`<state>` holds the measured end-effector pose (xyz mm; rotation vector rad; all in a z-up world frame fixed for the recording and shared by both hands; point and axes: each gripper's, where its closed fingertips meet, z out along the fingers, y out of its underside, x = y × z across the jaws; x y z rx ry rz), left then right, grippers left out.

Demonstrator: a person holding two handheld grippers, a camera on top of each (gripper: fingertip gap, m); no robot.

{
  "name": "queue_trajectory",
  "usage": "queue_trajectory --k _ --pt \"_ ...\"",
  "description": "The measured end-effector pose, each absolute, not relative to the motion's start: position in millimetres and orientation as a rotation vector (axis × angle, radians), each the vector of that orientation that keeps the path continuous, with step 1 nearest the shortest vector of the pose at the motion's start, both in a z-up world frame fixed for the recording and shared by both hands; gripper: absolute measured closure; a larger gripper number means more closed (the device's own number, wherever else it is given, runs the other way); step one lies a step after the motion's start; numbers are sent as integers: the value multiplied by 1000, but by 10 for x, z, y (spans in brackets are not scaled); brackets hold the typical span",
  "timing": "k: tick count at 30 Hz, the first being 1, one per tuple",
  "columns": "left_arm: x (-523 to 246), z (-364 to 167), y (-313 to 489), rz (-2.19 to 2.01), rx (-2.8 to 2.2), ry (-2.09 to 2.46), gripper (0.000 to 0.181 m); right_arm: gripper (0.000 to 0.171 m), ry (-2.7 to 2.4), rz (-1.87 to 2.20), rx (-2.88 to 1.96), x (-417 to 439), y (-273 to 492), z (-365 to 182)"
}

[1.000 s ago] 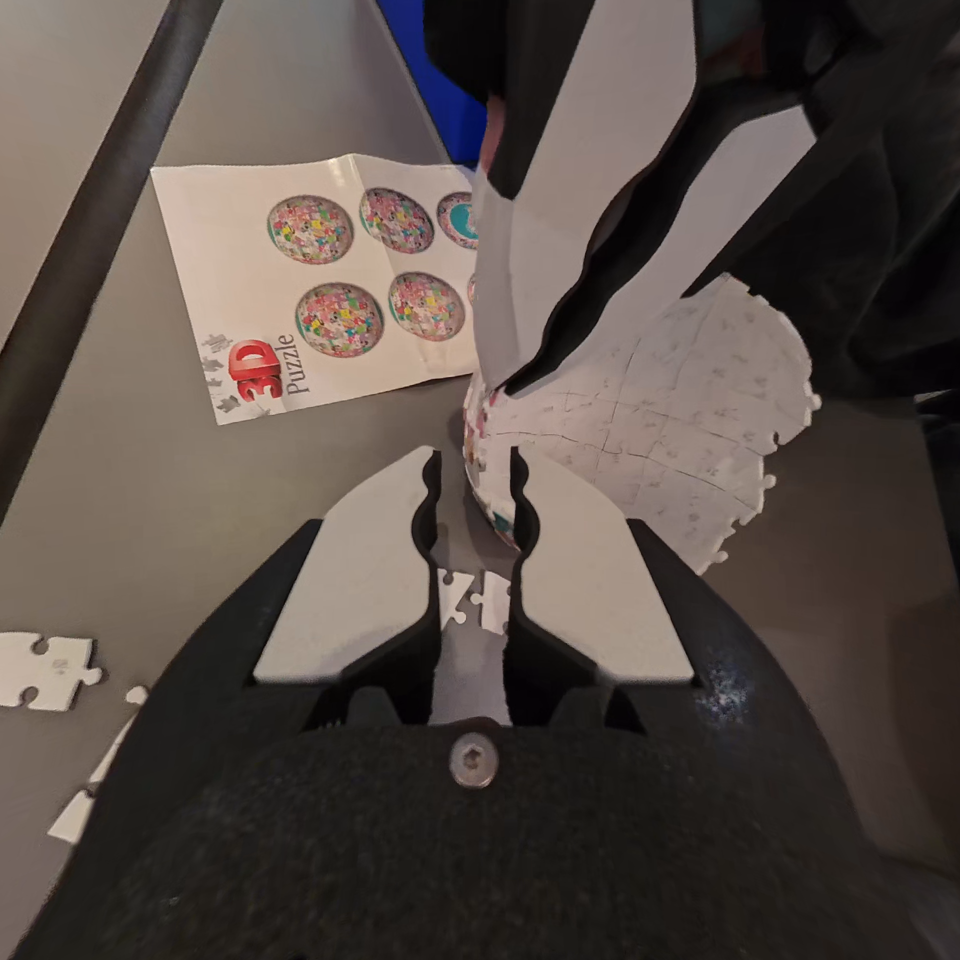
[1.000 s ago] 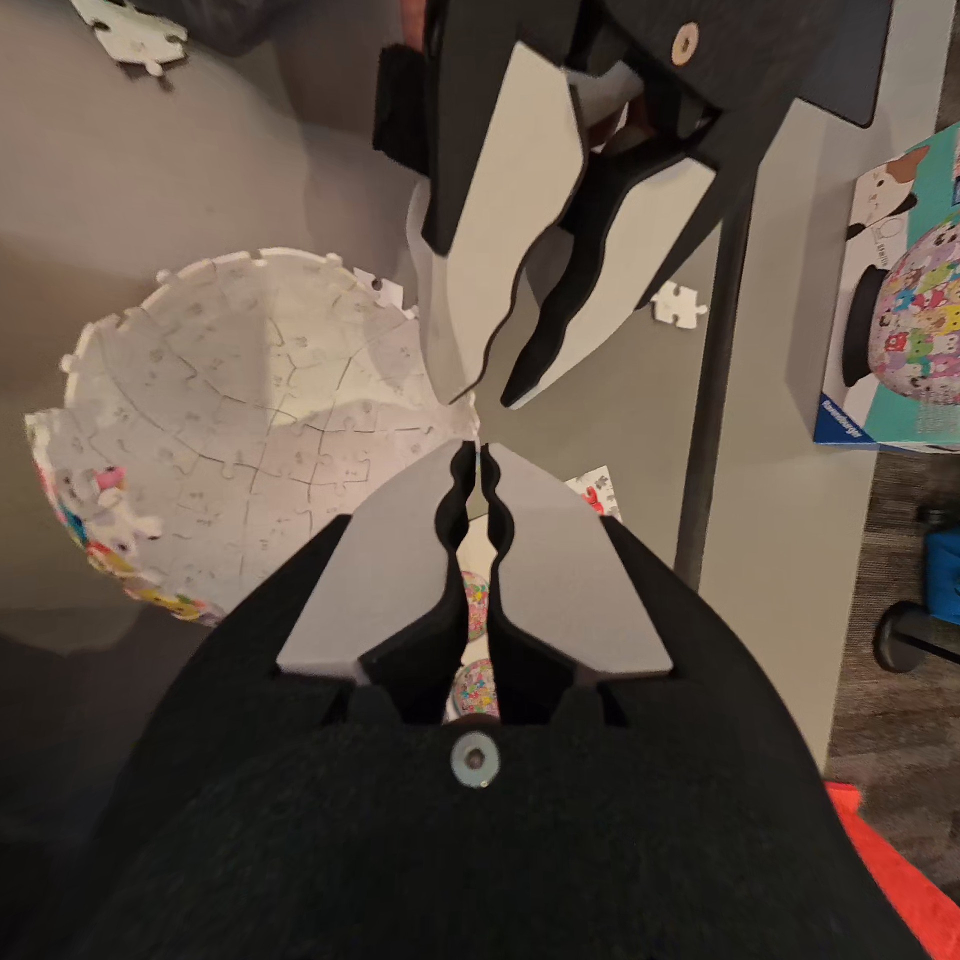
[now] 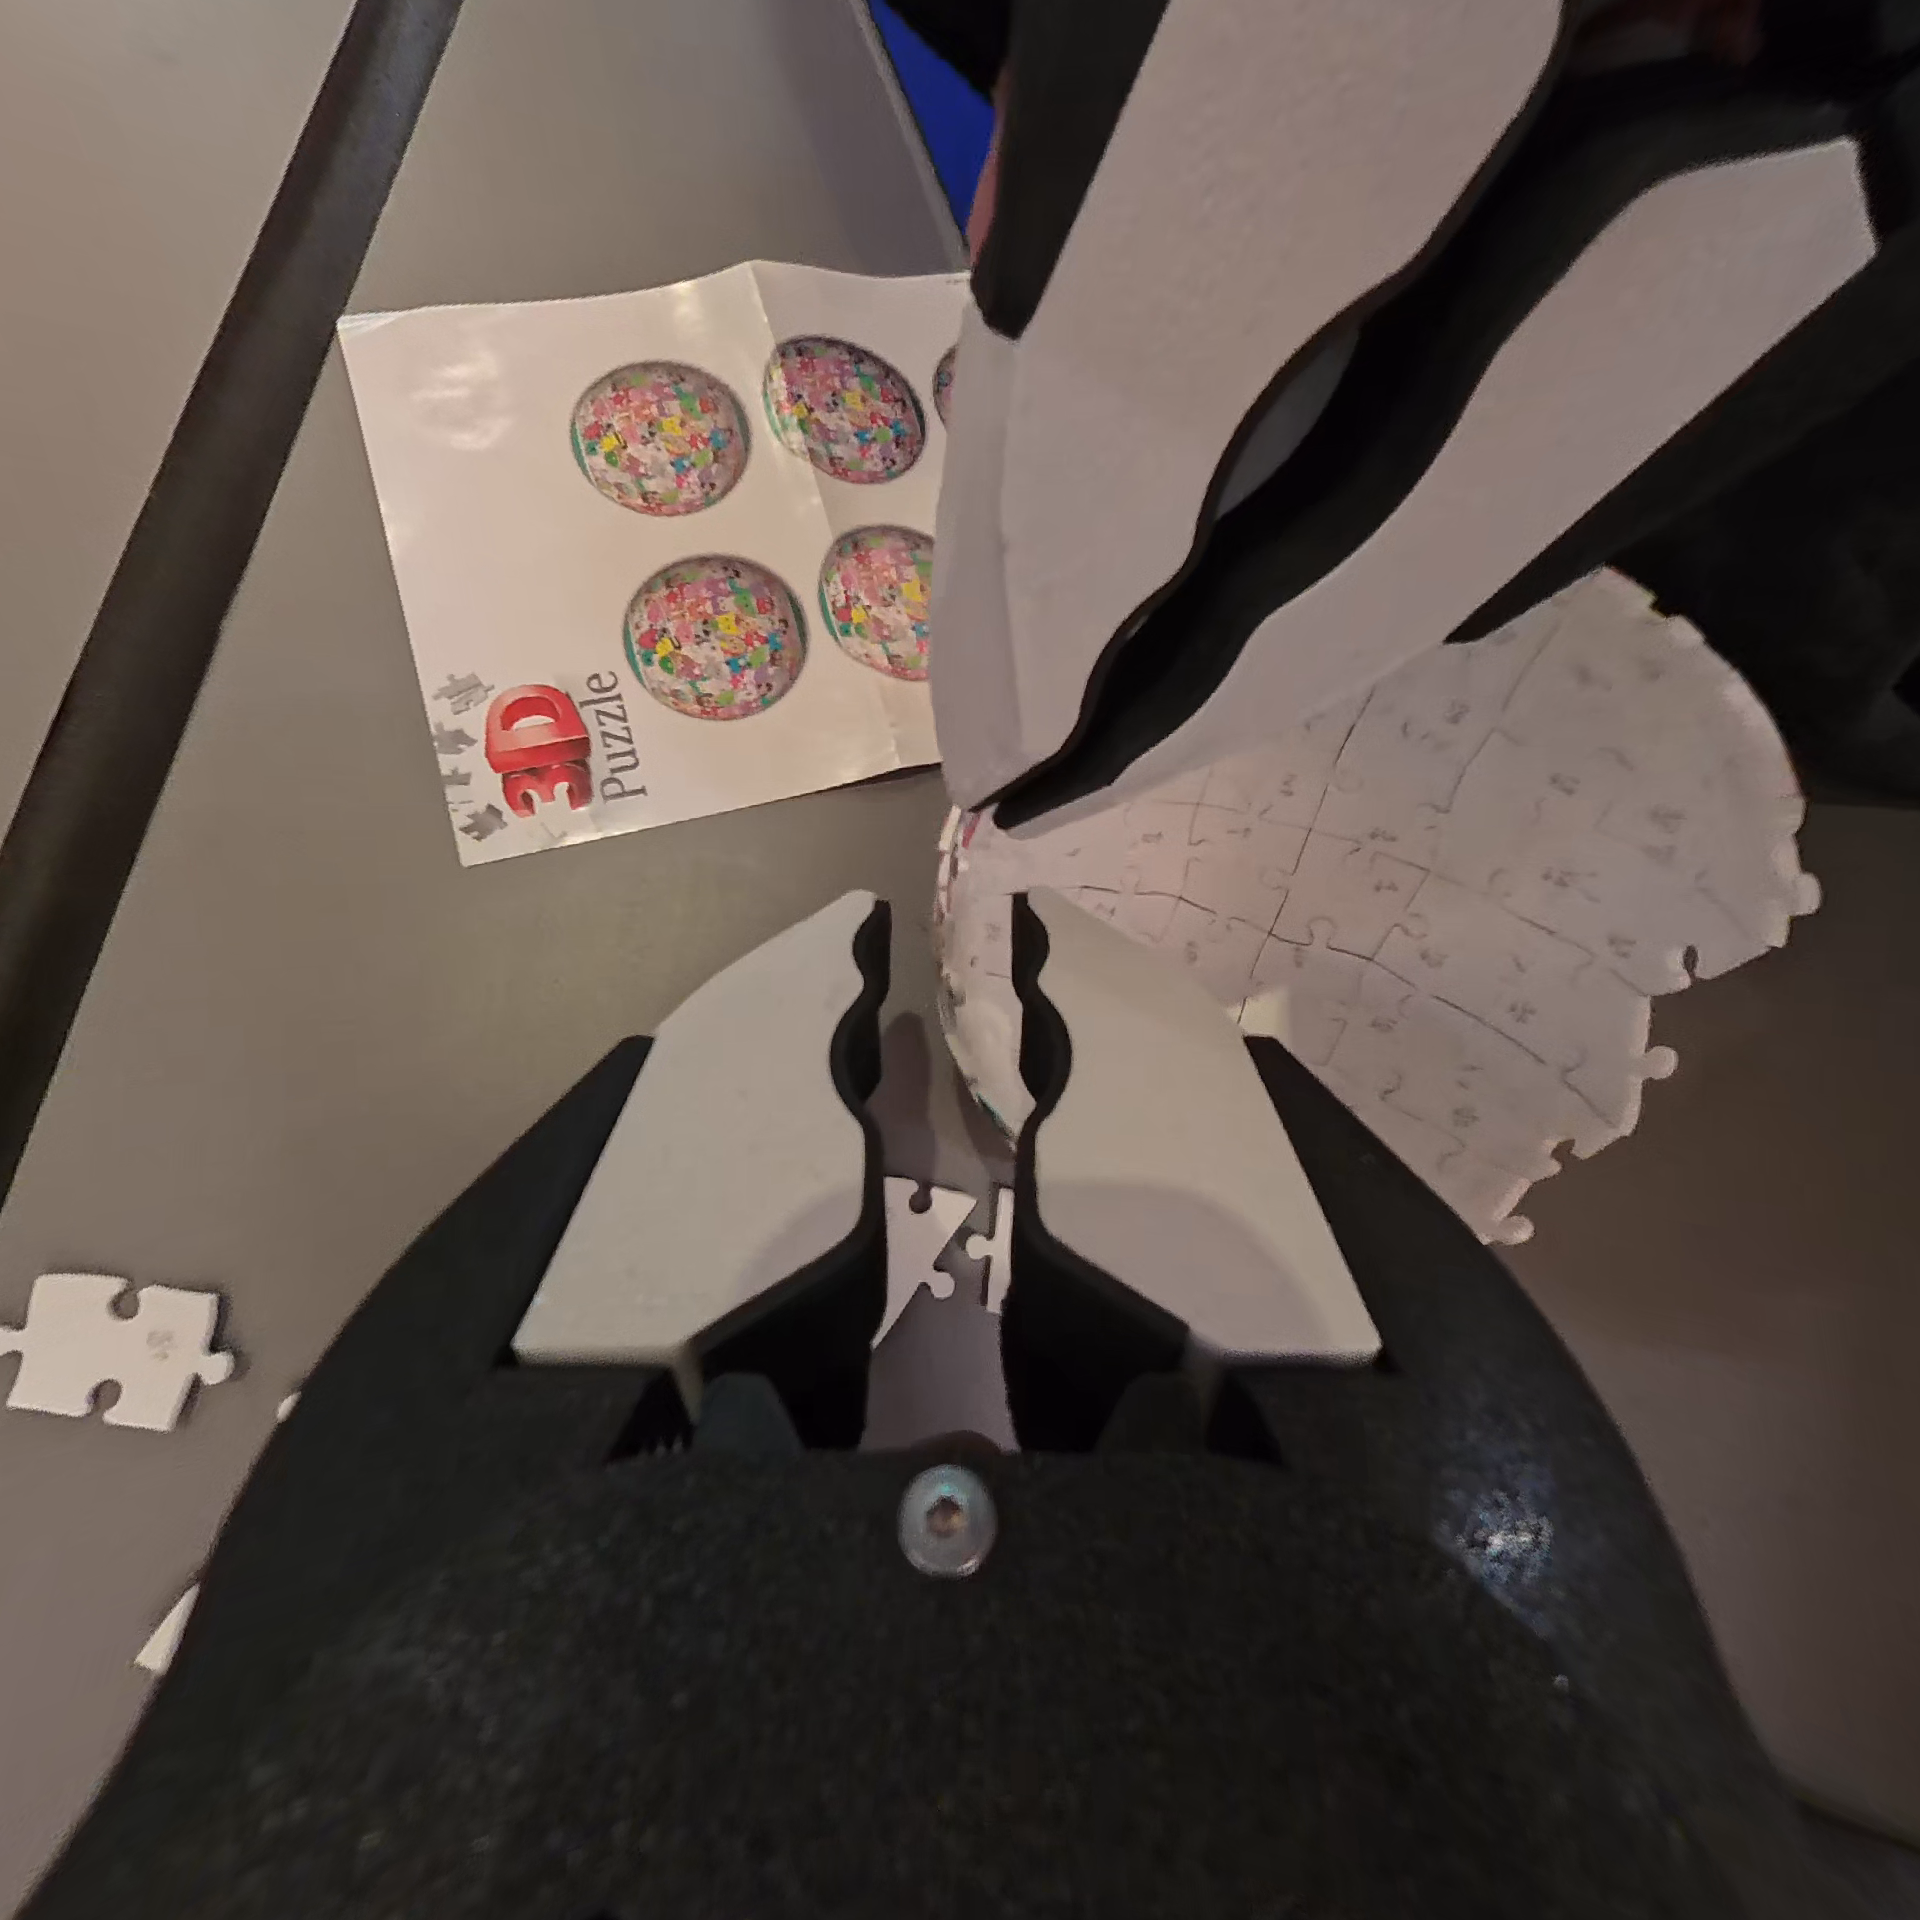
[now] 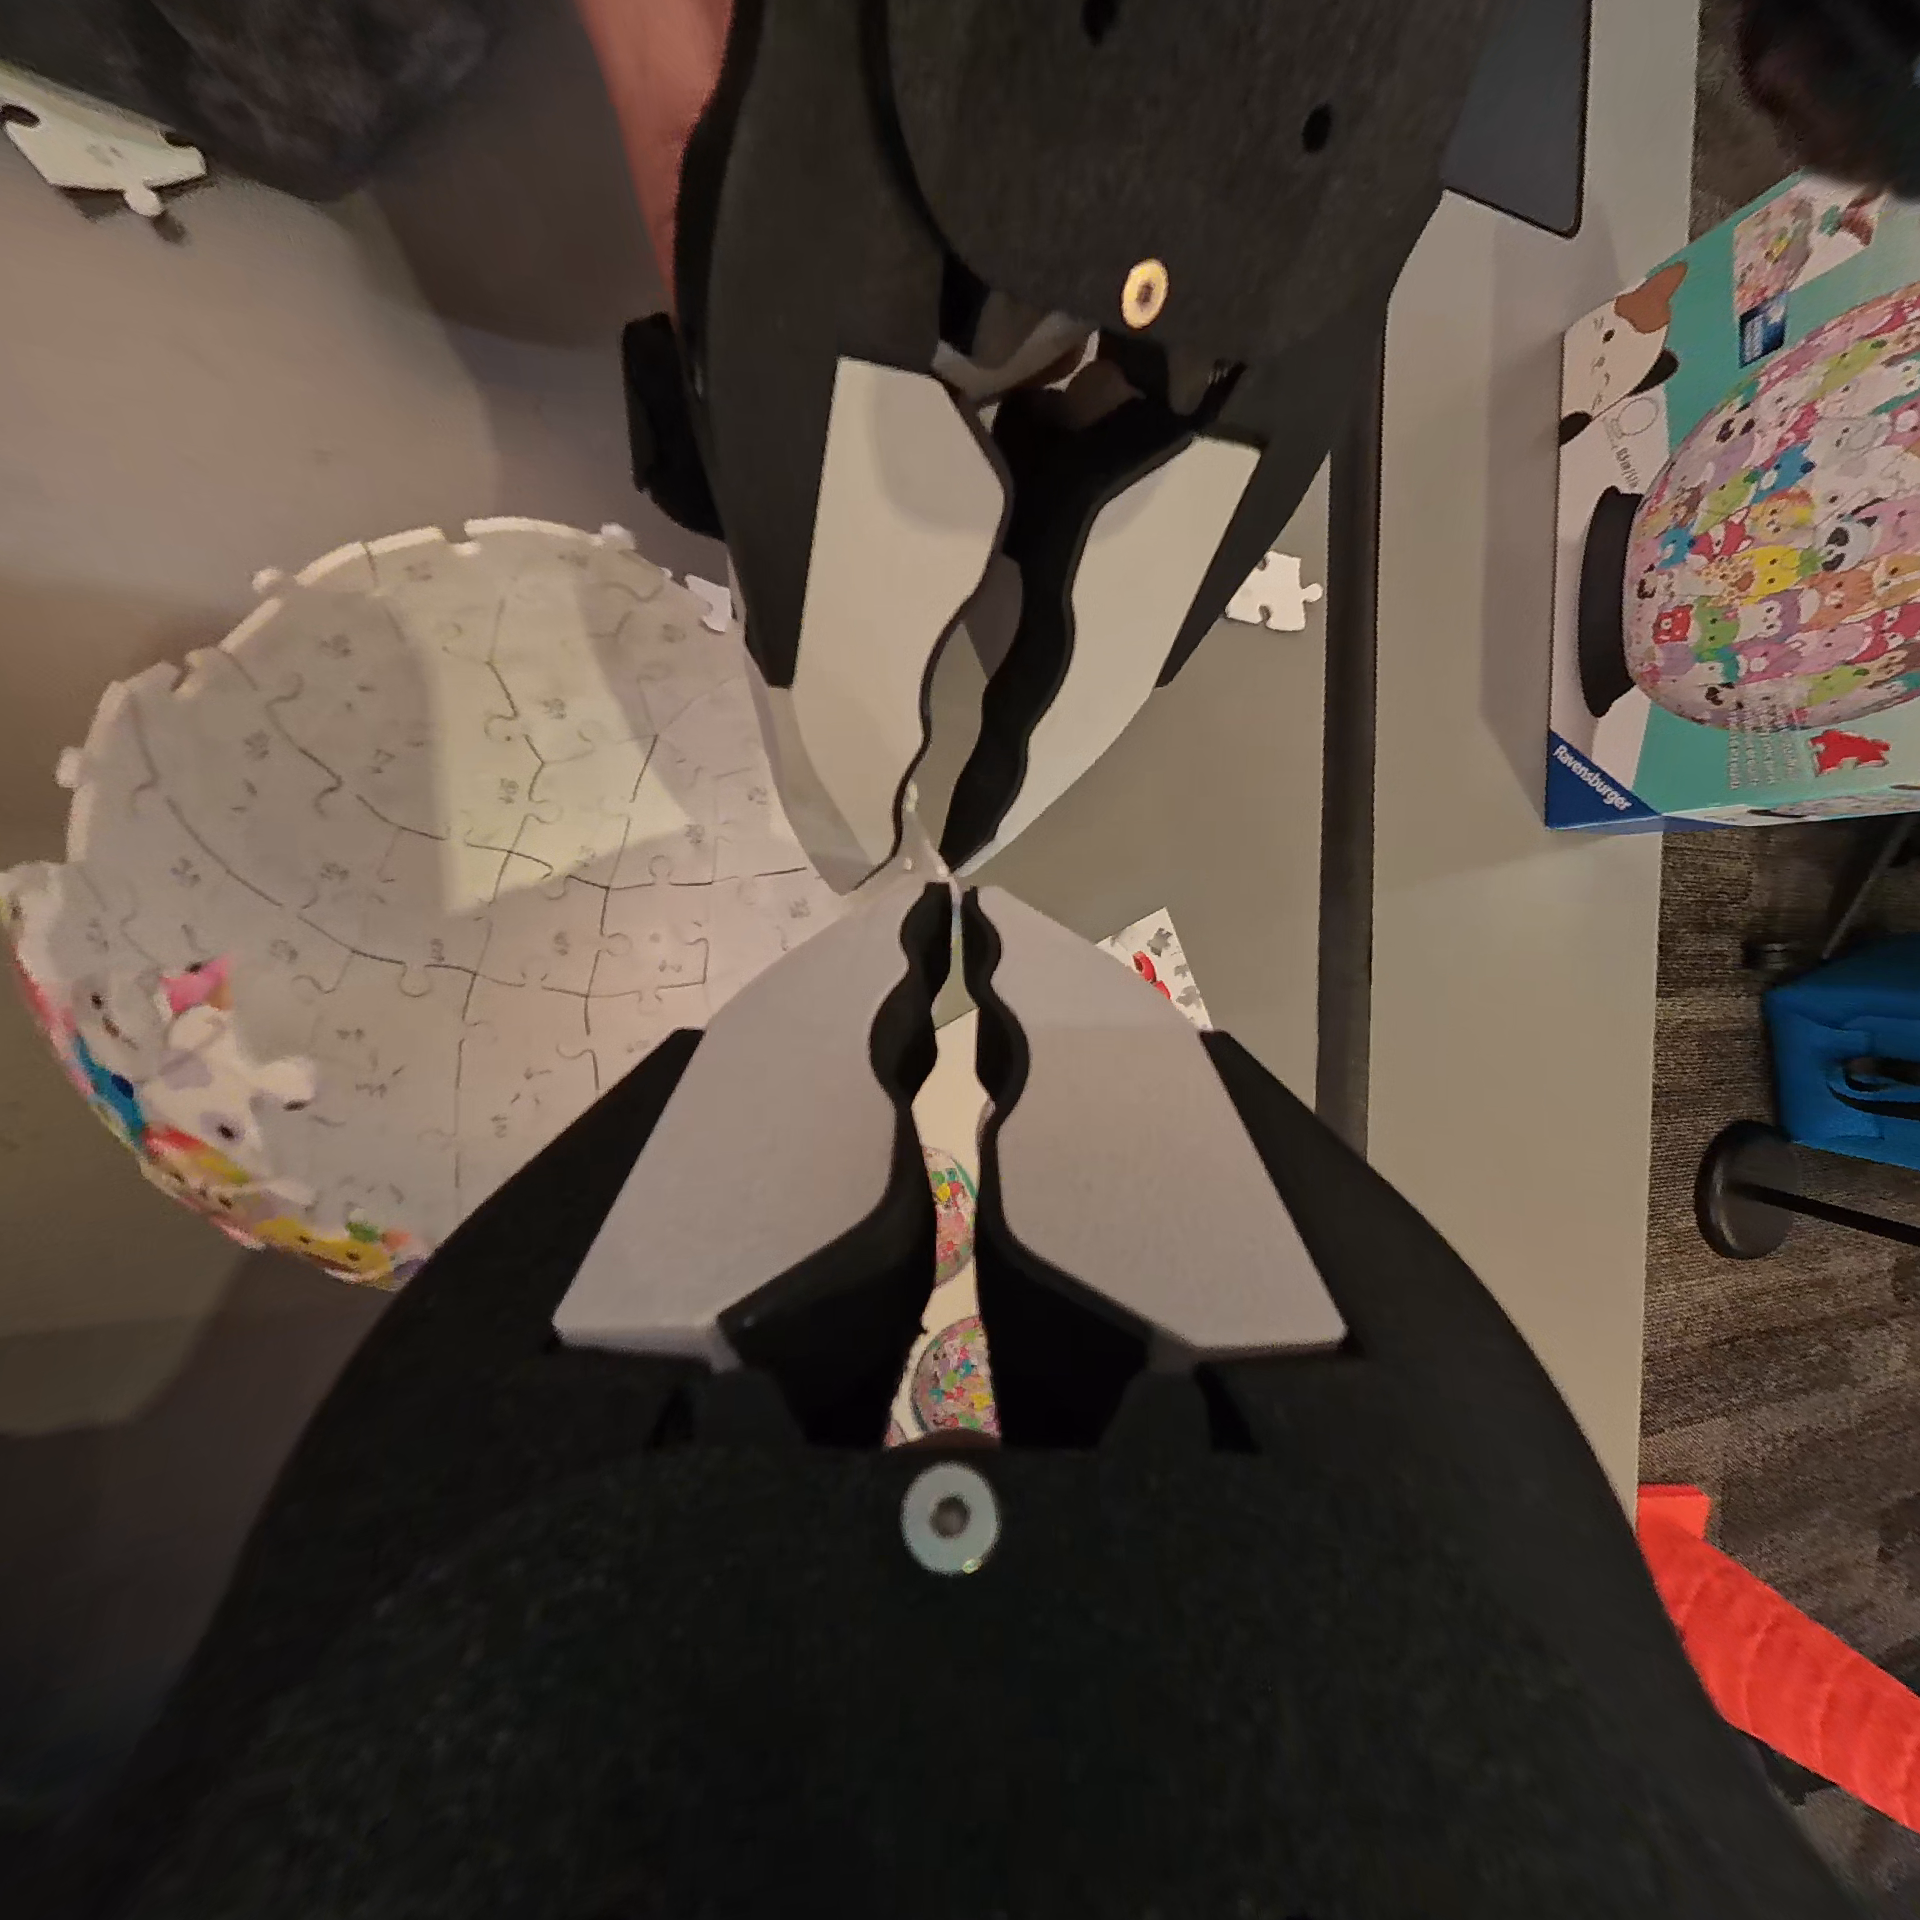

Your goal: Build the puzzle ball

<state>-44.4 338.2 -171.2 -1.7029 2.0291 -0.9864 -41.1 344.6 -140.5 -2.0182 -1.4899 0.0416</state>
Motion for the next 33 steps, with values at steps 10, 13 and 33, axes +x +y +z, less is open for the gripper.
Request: queue_trajectory --k 10,13,33 --pt "-413 -1640 3403 -1019 -1687 1991 166 169 -1488 62 -2025 -426 3427 -1412" --pt "-412 -1608 3393 -1011 -1646 1998 174 169 -1493 57 -2022 -420 3423 -1417" --pt "-407 -1586 3393 -918 -1496 2024 179 156 -1504 148 -2173 -358 3413 -1436"
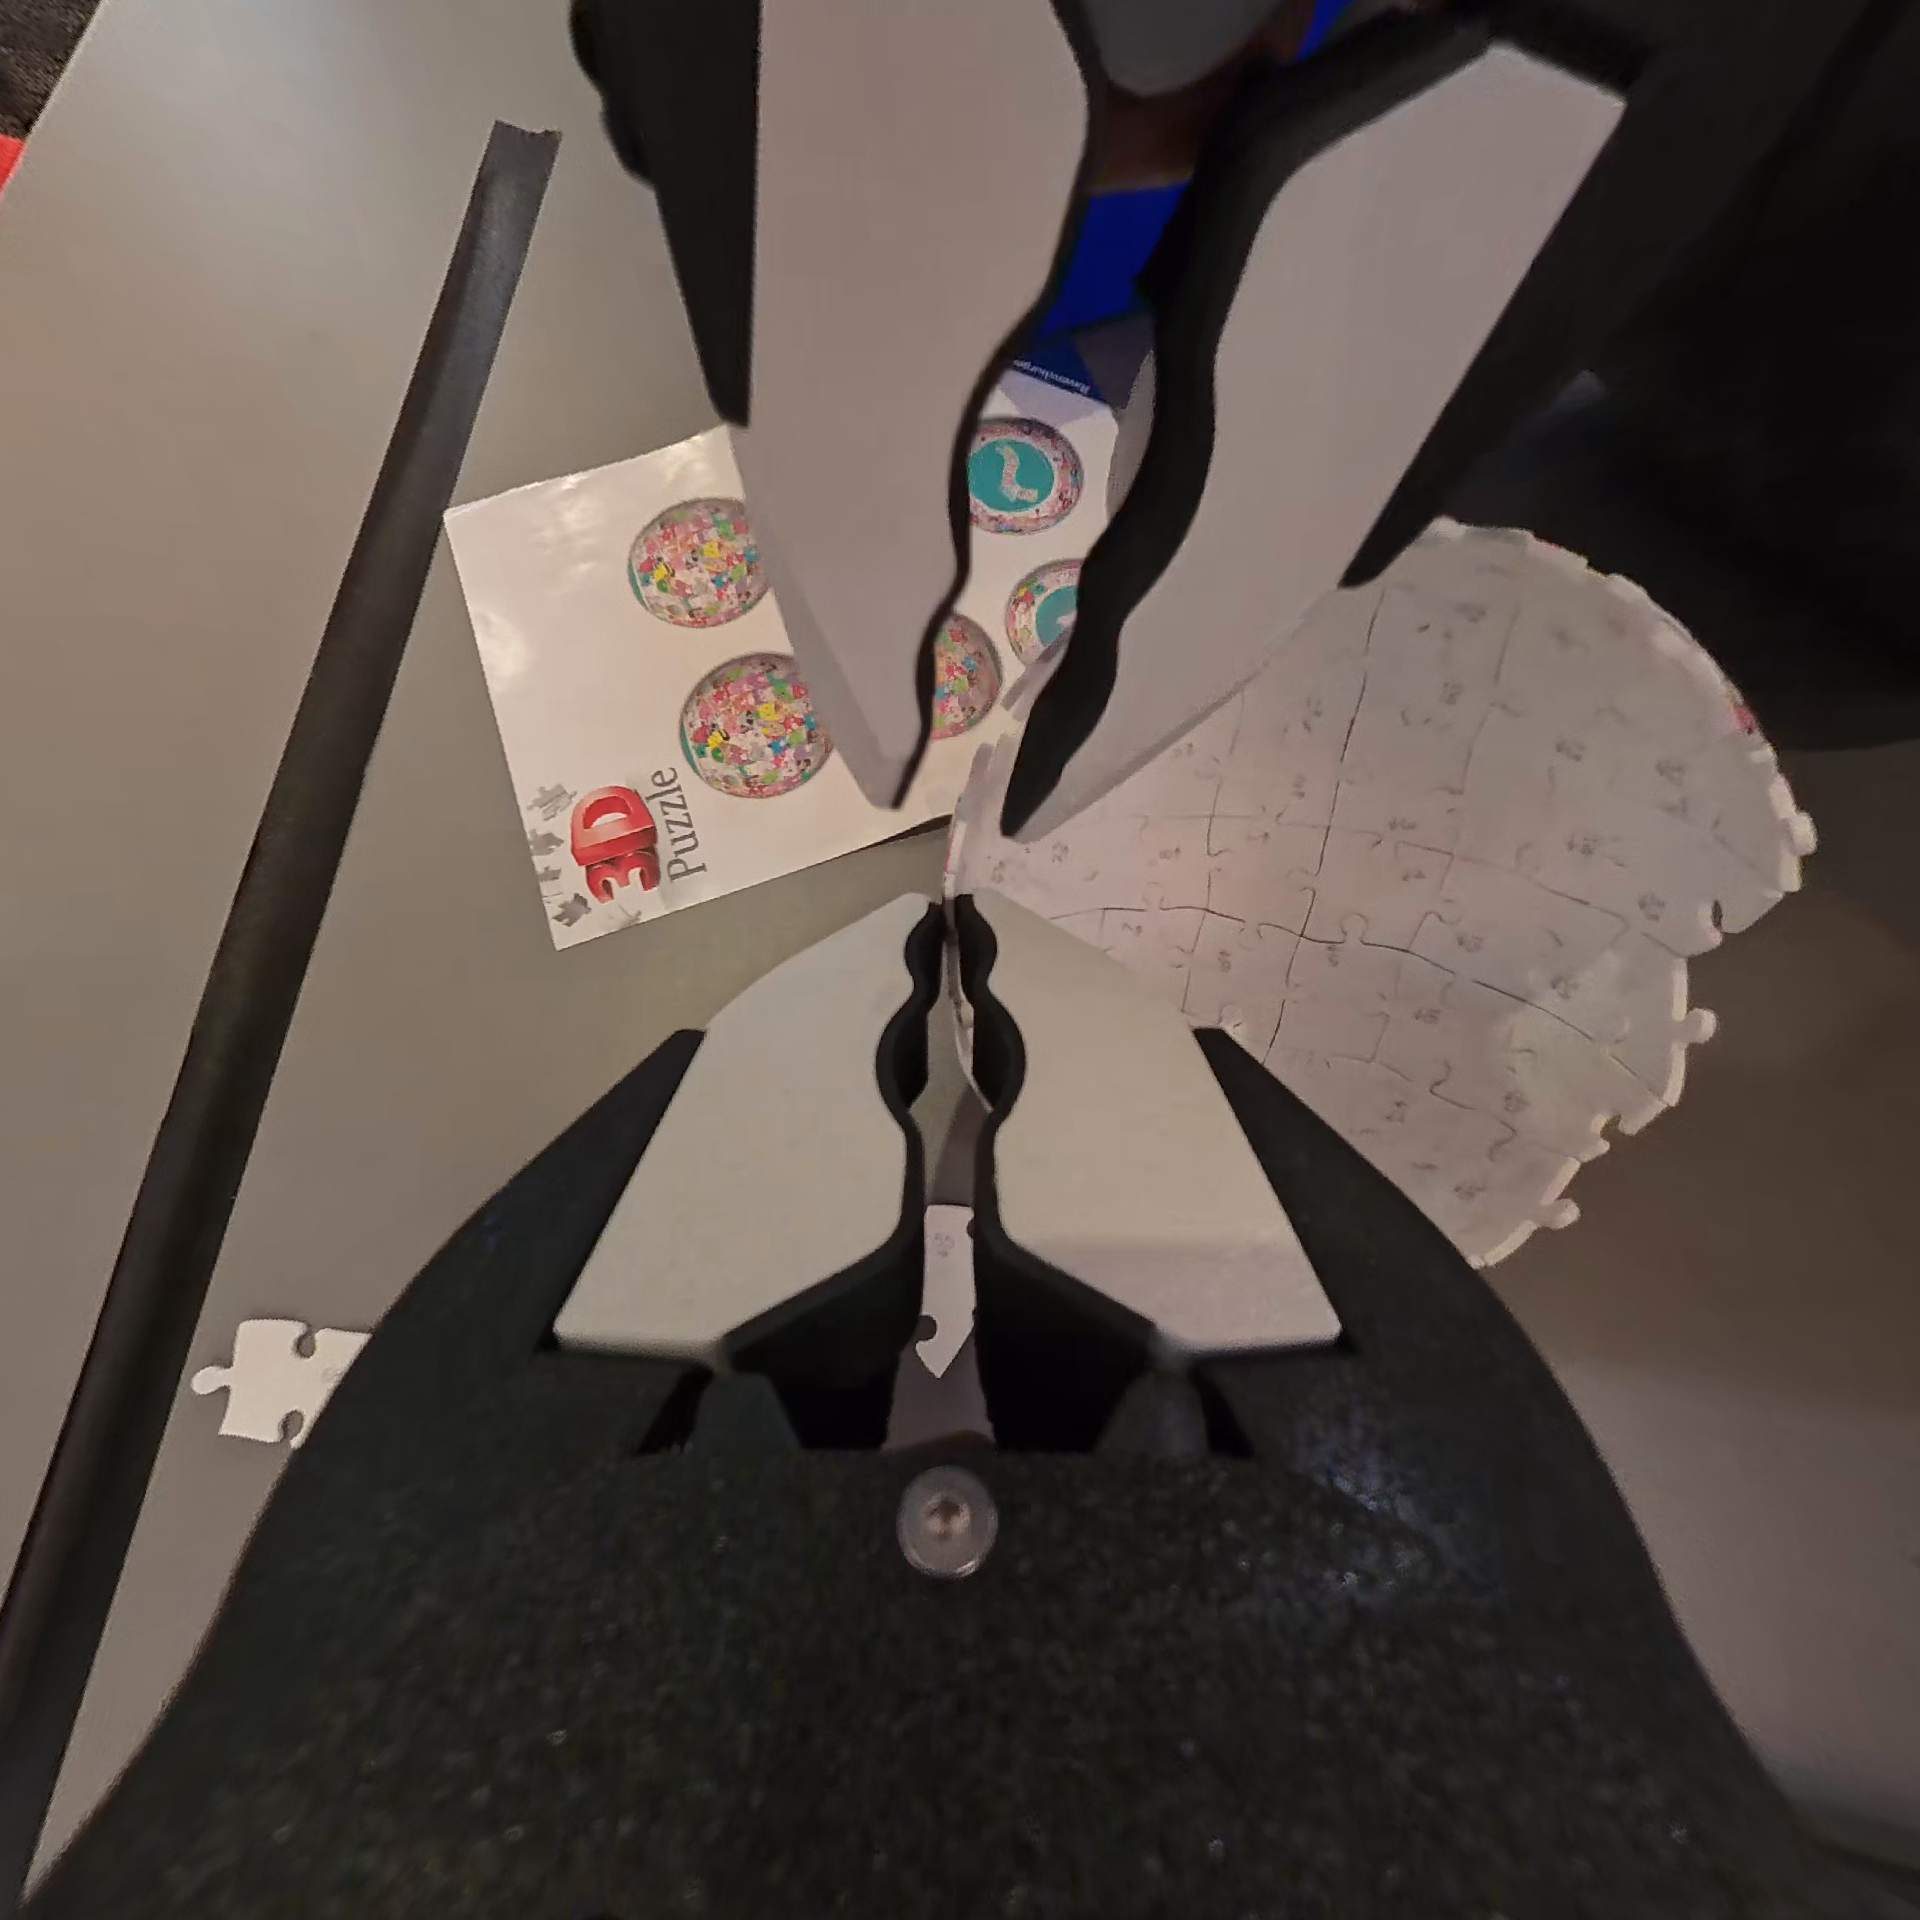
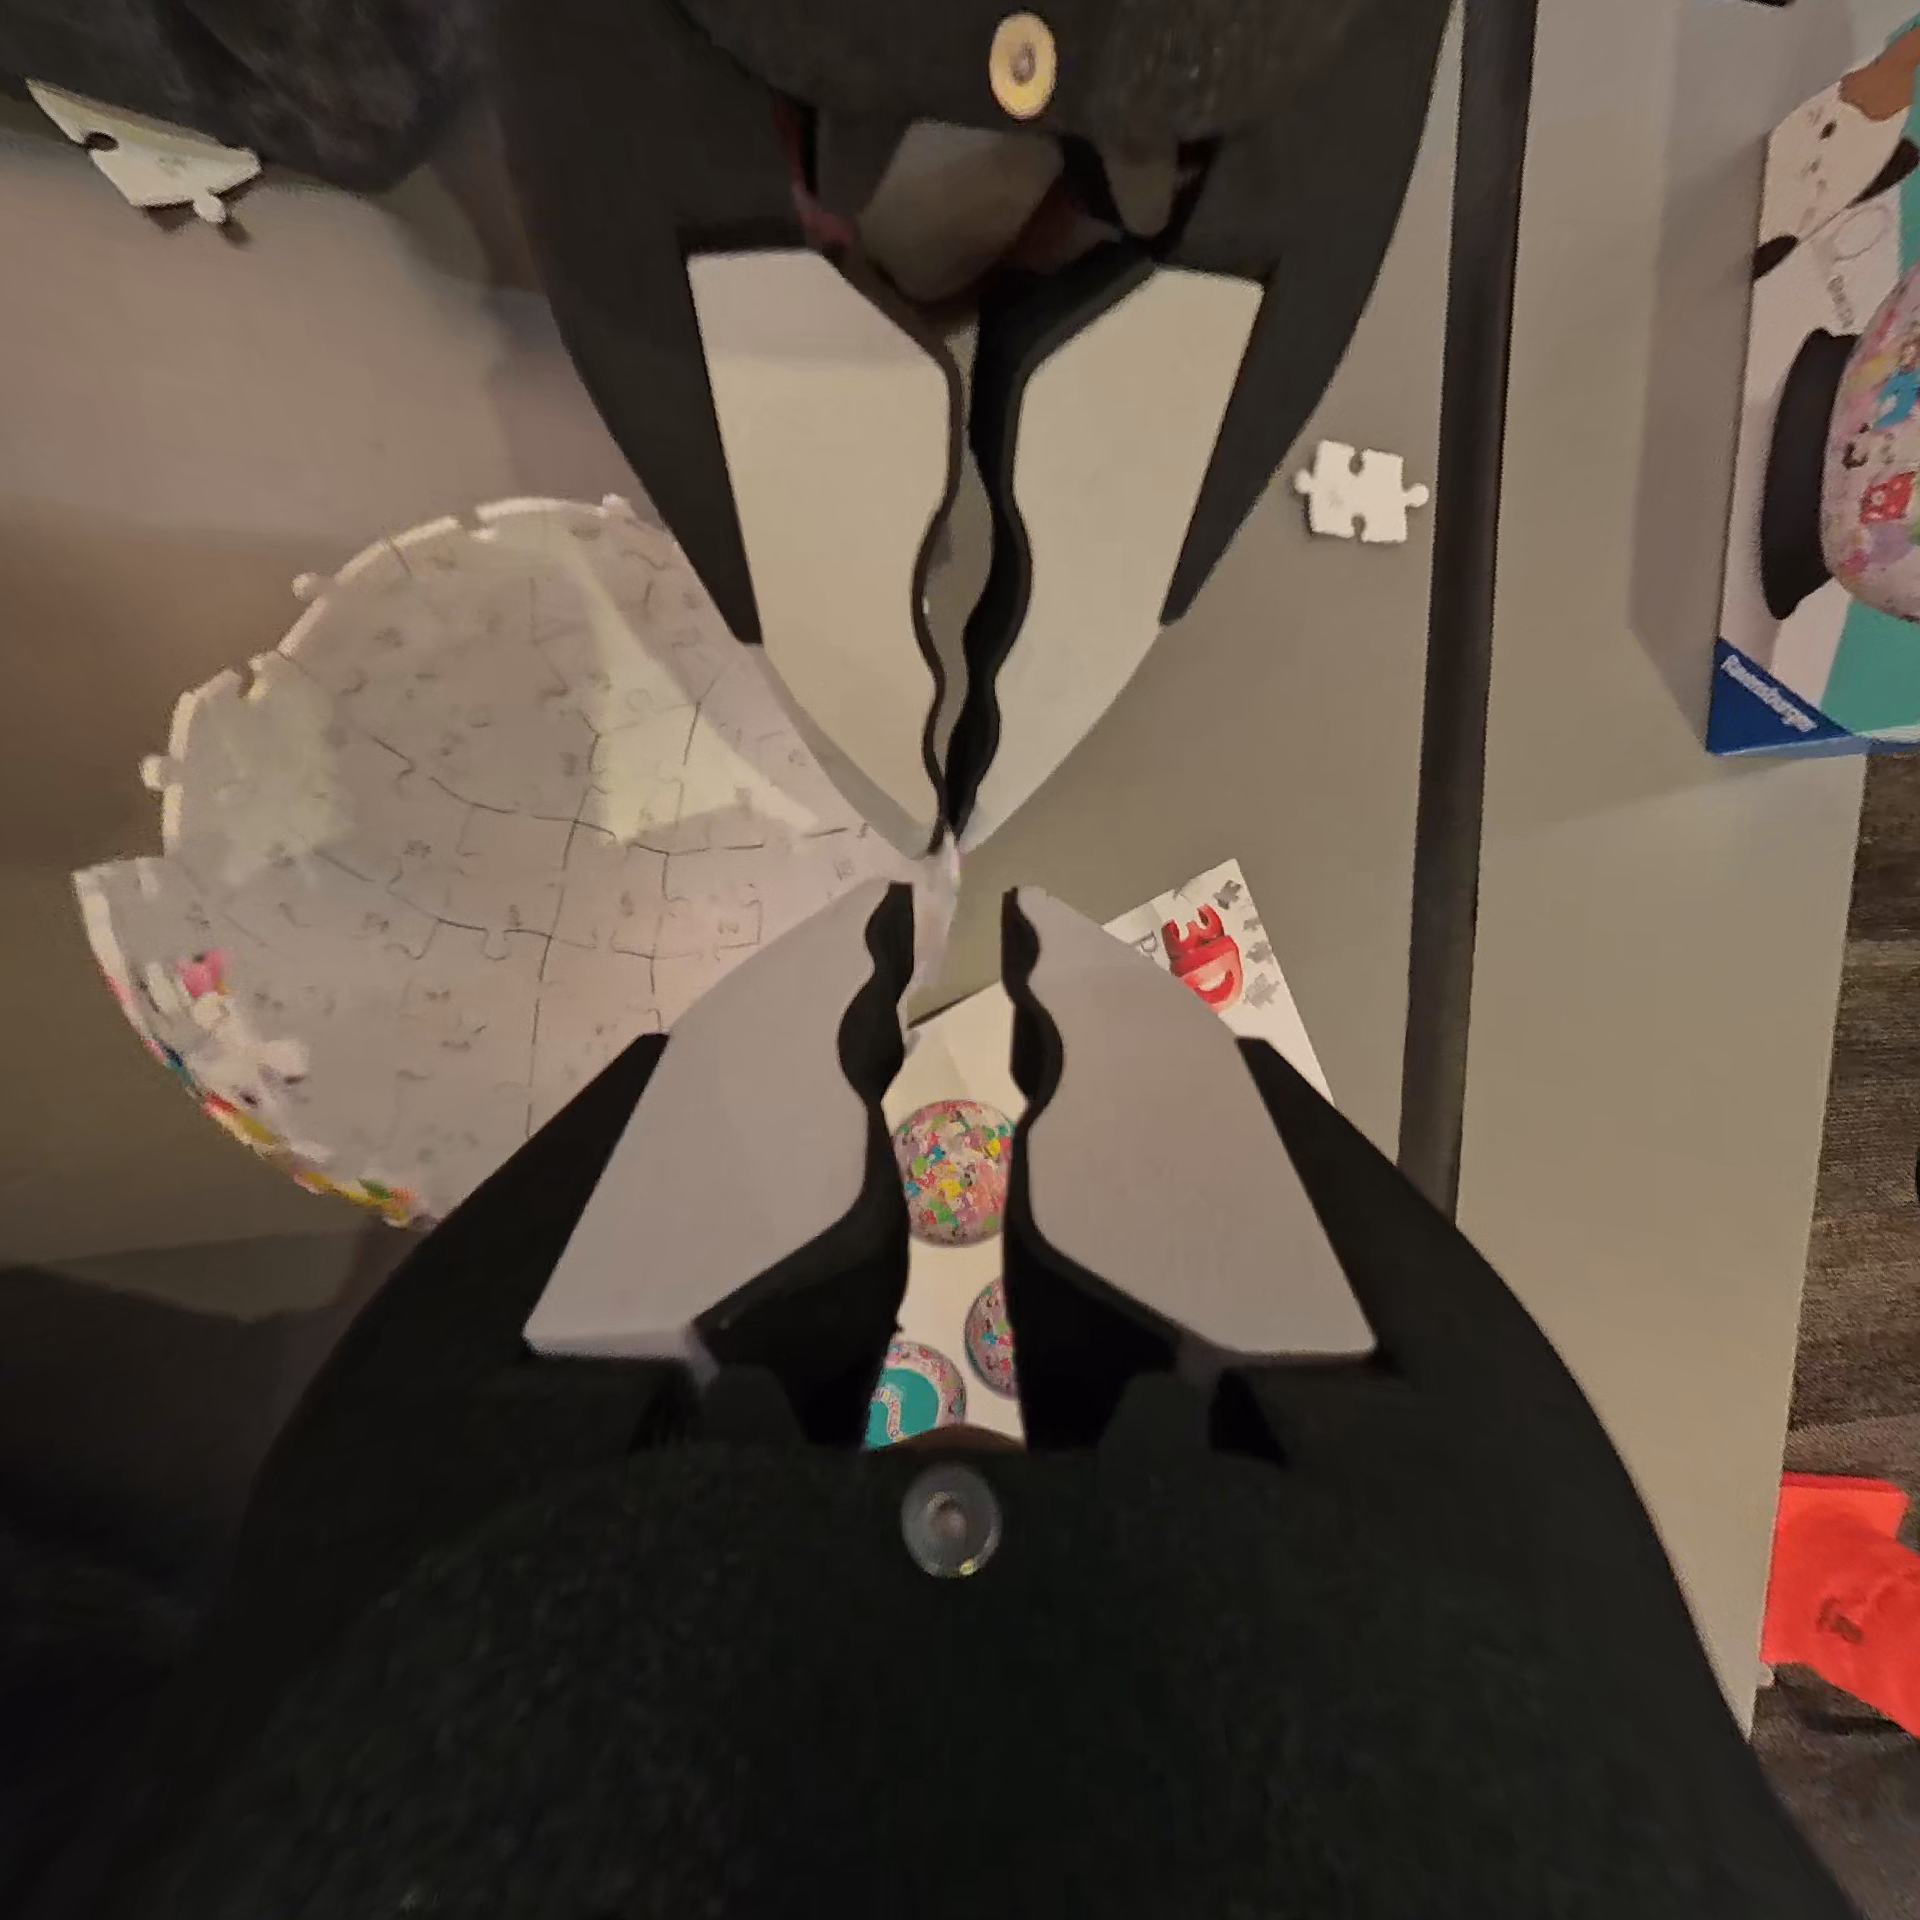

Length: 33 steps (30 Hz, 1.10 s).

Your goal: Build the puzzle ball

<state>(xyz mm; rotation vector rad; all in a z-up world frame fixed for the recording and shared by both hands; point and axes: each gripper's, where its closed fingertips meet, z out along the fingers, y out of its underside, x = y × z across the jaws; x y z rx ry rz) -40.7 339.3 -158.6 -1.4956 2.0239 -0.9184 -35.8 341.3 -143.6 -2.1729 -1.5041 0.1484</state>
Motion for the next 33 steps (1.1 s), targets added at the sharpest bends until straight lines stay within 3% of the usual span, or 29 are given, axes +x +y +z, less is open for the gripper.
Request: queue_trajectory --k 2,5,8,12,17,20,33 --pt "-410 -1587 3397 -920 -1498 2023 179 169 -1545 132 -2165 -397 3425 -1462" --pt "-424 -1589 3411 -952 -1519 2013 179 169 -1566 77 -2162 -394 3469 -1472" --pt "-479 -1492 3358 -1129 -1539 2007 162 169 -1578 64 -2125 -404 3461 -1453" --pt "-554 -1234 3376 -1429 -1573 1902 160 169 -1568 52 -2113 -401 3463 -1443" --pt "-588 -1445 3446 -1245 -1643 1974 162 169 -1545 51 -2114 -389 3464 -1462" --pt "-573 -1565 3428 -1131 -1653 2026 172 169 -1532 49 -2106 -374 3459 -1467" --pt "-563 -1669 3483 -1067 -1697 2028 175 169 -1550 -29 -2108 -382 3501 -1542"
